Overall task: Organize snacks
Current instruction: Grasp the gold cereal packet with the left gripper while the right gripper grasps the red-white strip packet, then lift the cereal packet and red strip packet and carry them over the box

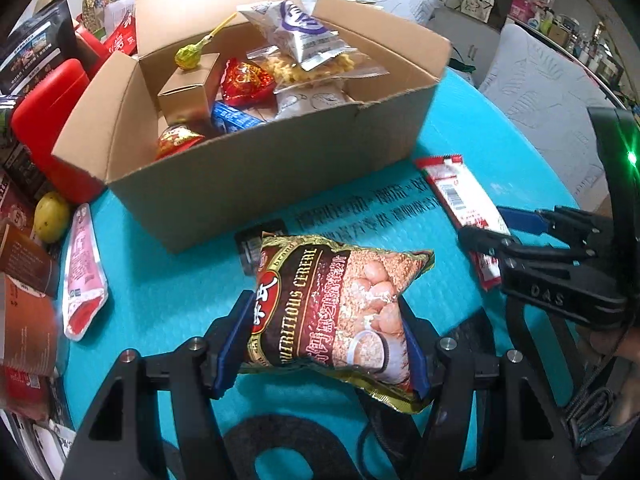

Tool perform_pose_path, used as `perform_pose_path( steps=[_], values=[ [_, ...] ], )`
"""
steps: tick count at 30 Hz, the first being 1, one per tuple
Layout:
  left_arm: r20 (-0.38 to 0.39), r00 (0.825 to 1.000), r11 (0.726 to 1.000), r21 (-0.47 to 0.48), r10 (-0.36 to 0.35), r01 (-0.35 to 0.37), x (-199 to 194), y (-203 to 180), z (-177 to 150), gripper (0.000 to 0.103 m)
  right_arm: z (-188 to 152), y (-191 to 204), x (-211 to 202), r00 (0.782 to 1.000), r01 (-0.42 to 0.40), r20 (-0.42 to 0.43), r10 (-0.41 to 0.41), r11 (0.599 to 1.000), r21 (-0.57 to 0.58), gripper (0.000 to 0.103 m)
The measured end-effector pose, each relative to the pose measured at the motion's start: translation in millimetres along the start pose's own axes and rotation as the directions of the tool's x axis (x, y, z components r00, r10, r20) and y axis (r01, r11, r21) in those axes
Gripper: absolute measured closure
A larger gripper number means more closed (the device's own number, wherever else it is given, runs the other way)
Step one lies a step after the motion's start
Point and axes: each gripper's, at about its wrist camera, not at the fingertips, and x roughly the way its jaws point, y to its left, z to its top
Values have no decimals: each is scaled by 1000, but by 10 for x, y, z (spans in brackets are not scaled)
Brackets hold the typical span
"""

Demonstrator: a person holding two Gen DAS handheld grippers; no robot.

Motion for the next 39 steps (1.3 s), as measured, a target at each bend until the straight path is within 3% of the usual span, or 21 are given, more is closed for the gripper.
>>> perform_pose_path(
  steps=[15, 22, 26, 32, 39],
  values=[
    [-12, 999, 998, 47, -46, 46, -308, -216, -473, 38, -741, 231, -474, 994, -104, -20, 103, 993, -64, 54],
    [-34, 998, 998, 44, -48, 49, -264, -222, -564, 38, -859, 249, -485, 995, -92, -30, 90, 993, -73, 53],
    [-41, 998, 998, 41, -45, 47, -234, -210, -590, 38, -845, 342, -443, 998, -52, -25, 50, 995, -87, 35],
    [-47, 998, 999, 22, -38, 39, -205, -134, -630, 38, -857, 530, -368, 1000, 14, -12, -16, 989, -148, 21],
    [-47, 998, 999, -1, -32, 32, -185, -31, -668, 38, -853, 543, -349, 1000, 24, -3, -25, 990, -140, 19]
  ],
)
